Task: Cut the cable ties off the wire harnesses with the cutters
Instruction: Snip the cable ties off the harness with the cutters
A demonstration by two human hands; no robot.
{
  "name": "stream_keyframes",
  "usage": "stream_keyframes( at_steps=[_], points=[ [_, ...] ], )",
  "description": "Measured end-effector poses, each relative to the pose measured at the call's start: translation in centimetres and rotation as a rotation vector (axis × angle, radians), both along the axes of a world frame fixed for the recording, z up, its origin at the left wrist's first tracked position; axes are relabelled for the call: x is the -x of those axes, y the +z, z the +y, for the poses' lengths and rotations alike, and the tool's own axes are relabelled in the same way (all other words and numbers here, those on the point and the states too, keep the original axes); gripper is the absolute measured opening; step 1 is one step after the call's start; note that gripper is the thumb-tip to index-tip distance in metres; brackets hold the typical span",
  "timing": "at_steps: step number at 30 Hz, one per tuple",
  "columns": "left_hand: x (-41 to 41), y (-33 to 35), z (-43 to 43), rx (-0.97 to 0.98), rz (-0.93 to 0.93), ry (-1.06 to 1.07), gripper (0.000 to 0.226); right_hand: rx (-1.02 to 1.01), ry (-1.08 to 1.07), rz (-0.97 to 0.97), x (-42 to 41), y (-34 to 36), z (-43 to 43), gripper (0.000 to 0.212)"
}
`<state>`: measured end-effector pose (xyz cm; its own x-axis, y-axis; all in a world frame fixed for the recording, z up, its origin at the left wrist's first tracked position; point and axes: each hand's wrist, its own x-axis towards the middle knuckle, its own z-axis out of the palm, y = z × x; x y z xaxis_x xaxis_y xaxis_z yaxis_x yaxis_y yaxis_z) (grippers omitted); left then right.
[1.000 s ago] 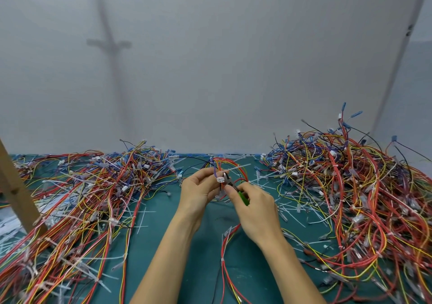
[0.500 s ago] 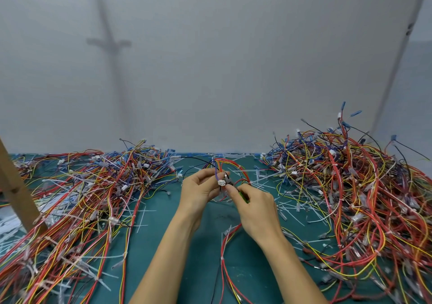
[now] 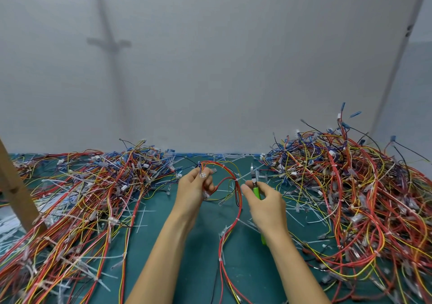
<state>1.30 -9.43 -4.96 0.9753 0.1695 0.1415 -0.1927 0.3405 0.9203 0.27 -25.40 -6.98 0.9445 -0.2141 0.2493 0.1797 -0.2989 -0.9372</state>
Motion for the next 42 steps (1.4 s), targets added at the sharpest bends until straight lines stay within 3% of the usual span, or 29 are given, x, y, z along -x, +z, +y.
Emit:
stream_keyframes(
  at_steps=[8,11,16,20,24,26,29,36,38,42],
  points=[
    [0.0,0.1,-0.1,-0.139,0.051,0.053,0.023,-0.028,0.029,0.006,-0.2,-0.5,0.3,0.014],
    [0.0,0.1,0.1,0.110,0.103,-0.078,0.028,-0.041,0.035,-0.008,-0.2,-0.6,0.3,0.018],
    [0.5,-0.4,0.6,0.781,0.124,-0.404,0.046,-0.142,0.066,-0.050,-0.1,-0.3,0.8,0.017],
    [0.8,-0.6,-0.2,0.961,0.119,-0.400,0.053,-0.221,0.056,-0.047,0.1,-0.3,1.2,0.017],
    [0.2,-0.8,-0.6,1.115,0.201,-0.280,0.042,-0.306,0.029,-0.056,0.1,-0.1,1.4,0.016],
    [-0.1,-1.1,-0.9,1.047,0.295,-0.245,0.033,-0.339,0.021,-0.074,0.1,-0.1,1.4,0.016],
    [0.0,-1.5,-1.7,0.802,0.327,-0.250,0.039,-0.378,0.016,-0.088,0.1,0.0,1.4,0.016],
    [0.2,-1.9,-2.4,0.284,0.106,-0.303,0.037,-0.401,0.014,-0.087,0.0,-0.2,1.4,0.015],
    [0.1,-1.9,-2.7,0.218,0.077,-0.260,0.034,-0.389,0.019,-0.089,0.0,-0.2,1.5,0.016],
    [-0.3,-2.1,-3.4,0.271,0.158,-0.192,0.038,-0.353,0.060,-0.101,0.1,-0.2,1.8,0.016]
  ],
)
